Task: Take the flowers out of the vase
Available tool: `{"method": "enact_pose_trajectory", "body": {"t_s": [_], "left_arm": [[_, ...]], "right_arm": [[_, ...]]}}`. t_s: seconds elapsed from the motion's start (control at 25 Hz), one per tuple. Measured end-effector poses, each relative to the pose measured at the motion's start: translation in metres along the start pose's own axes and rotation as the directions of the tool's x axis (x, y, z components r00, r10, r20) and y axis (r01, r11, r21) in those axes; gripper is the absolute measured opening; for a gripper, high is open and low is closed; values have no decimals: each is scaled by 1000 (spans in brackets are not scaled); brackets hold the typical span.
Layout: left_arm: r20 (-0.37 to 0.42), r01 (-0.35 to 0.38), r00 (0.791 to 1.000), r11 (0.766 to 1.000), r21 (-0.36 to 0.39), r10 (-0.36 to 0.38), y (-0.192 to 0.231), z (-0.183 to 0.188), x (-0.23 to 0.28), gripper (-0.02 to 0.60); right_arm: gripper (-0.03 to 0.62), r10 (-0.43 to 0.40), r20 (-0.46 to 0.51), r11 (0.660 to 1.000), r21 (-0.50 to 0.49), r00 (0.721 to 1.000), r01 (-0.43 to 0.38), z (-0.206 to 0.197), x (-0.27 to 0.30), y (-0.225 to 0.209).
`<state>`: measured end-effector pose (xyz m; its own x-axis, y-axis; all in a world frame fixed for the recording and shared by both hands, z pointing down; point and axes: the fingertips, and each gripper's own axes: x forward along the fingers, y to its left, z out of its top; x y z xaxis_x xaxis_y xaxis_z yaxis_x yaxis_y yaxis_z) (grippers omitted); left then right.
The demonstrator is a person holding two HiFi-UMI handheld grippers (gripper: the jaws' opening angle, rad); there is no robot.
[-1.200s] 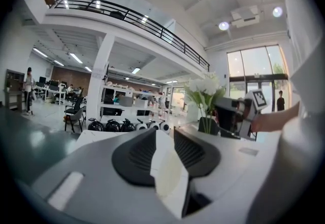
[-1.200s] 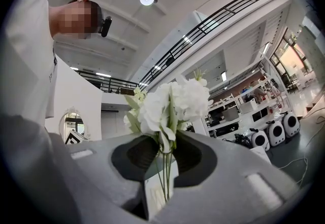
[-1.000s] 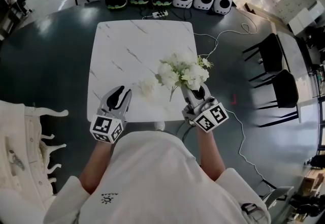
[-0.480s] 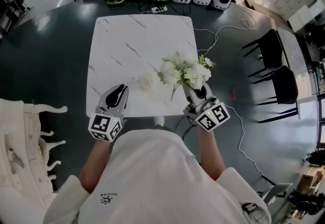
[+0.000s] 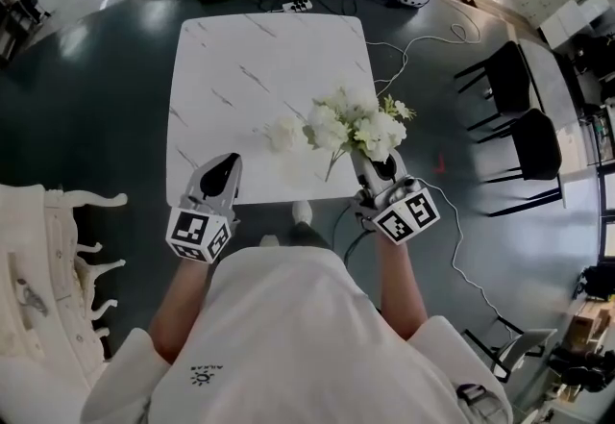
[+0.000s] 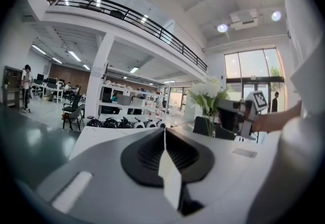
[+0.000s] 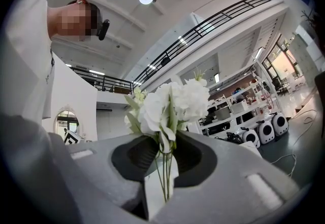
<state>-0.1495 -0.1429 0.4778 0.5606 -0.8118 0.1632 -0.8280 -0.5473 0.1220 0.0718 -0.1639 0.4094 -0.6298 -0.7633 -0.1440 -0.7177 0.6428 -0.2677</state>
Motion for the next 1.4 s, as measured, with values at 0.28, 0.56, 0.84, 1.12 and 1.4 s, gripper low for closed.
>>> {"method": "enact_pose_trajectory", "body": {"t_s": [0.28, 0.56, 0.84, 1.12, 1.4], "left_arm": [[7, 18, 1000, 1000, 10, -19, -6, -4, -31, -11], [6, 34, 999, 999, 1, -34, -13, -5, -45, -11], [20, 16, 1000, 1000, 5, -16, -19, -4, -46, -11], [37, -10, 999, 1000, 3, 10, -36, 9, -32, -11], [32, -22, 999, 1000, -5, 22, -52, 3, -24, -11]], "right_arm": [[77, -43, 18, 999, -10, 999, 43, 1, -24, 26], [77, -67, 33, 998, -19, 997, 68, 6, -38, 37], [78, -49, 34, 998, -22, 998, 50, 8, -44, 35], [77, -3, 33, 1000, -20, 999, 3, 23, -41, 24], [77, 11, 11, 1000, -15, 1000, -11, 22, -54, 12]]}}
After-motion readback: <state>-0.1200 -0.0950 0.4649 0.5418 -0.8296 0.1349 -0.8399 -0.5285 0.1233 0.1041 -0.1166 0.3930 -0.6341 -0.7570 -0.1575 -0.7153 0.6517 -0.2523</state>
